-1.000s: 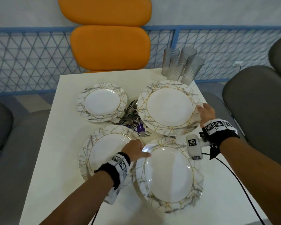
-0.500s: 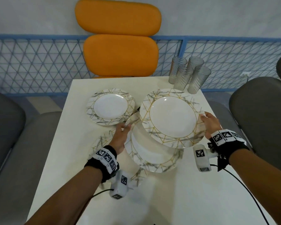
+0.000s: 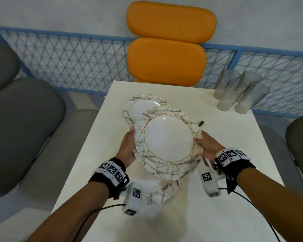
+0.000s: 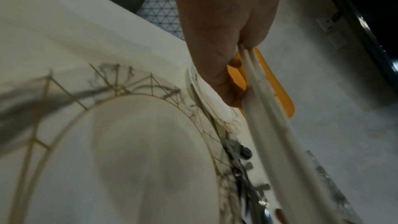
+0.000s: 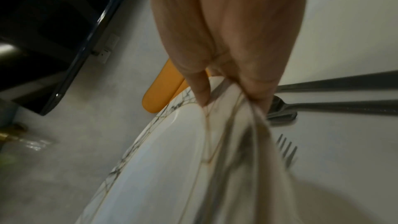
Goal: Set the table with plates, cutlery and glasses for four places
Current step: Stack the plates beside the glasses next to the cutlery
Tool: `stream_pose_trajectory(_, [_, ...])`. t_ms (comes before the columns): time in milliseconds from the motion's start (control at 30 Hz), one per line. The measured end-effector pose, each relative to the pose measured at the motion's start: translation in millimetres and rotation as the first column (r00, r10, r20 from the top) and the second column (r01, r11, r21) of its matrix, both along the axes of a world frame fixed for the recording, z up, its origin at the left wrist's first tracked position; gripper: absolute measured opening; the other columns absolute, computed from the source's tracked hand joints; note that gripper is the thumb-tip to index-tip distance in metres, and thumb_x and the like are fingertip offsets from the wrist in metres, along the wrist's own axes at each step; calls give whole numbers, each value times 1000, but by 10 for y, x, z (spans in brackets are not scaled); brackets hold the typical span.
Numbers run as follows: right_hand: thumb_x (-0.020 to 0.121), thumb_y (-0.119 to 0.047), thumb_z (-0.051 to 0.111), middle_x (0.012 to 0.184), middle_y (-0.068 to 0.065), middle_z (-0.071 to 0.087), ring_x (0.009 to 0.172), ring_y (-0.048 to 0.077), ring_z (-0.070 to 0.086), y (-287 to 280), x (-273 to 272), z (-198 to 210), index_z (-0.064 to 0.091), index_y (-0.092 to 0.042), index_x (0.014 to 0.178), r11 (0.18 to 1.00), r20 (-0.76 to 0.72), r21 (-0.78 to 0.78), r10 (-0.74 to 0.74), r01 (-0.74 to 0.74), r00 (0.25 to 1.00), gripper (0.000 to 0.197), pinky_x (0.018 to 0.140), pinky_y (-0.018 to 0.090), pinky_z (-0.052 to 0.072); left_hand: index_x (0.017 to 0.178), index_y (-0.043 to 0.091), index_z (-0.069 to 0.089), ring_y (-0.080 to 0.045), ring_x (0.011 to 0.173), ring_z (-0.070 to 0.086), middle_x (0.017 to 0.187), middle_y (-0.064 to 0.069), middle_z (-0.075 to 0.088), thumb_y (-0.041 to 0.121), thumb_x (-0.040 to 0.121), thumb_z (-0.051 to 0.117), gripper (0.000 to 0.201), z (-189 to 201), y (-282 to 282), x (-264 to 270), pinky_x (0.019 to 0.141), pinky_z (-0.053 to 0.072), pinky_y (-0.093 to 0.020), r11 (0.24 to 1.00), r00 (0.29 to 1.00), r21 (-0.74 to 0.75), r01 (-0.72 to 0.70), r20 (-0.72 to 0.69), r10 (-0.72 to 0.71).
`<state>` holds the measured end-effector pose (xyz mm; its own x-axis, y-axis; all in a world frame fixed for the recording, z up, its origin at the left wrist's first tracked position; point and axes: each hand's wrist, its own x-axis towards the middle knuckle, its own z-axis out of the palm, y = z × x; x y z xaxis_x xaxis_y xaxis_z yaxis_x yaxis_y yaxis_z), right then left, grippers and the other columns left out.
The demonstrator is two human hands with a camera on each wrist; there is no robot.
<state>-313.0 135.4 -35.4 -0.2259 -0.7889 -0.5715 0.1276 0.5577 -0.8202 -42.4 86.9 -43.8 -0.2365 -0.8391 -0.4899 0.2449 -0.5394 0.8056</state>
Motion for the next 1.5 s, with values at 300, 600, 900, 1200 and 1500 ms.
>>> stream_pose_trajectory(300, [90, -4, 54, 118, 18, 62, 104, 34, 61, -85, 186, 28, 48, -8, 125, 999, 165, -11, 50, -48, 985, 36, 87, 48, 53, 116, 17, 56, 3, 75, 66, 115, 5, 63, 24, 98, 45, 23, -68, -36, 302, 47, 43, -10, 1000, 996, 17, -13, 91, 11])
stream_pose_trajectory(600, [89, -10, 58, 97, 9, 59, 78, 19, 59, -48, -73, 100, 44, -16, 110, 985, -23, -115, -131, 127, 991, 26, 71, 38, 52, 140, 5, 33, -34, 132, 39, 143, -16, 42, 51, 91, 47, 68, -434, -49, 480, 111, 30, -40, 955, 584, 136, 263, 765, -269])
stream_pose_trajectory(900, [91, -7, 54, 94, 7, 61, 83, 20, 60, 84, -201, 132, 41, -16, 120, 967, 130, -112, -214, 228, 968, 33, 73, 37, 51, 97, 13, 56, -15, 87, 47, 90, 0, 55, 20, 97, 48, 11, -200, -131, 495, 85, 32, -29, 989, 869, -60, 138, 486, -92])
stream_pose_trajectory(1200, [90, -9, 56, 98, 6, 62, 82, 22, 61, -26, 91, 90, 43, -12, 125, 979, 77, -136, -141, 150, 987, 37, 70, 37, 52, 101, 18, 50, -21, 95, 56, 107, -6, 59, 31, 99, 42, 15, -10, -228, 330, 70, 47, -30, 995, 971, -79, -61, 225, 77])
stream_pose_trajectory(1500, [89, -13, 57, 134, 13, 48, 116, 33, 55, -170, 68, 75, 33, -28, 139, 987, 144, -59, -140, 150, 980, 58, 90, 47, 50, 115, 12, 50, -27, 106, 62, 117, -9, 64, 29, 100, 40, 25, -8, -230, 91, 90, 51, -46, 992, 991, 6, -130, 32, 130])
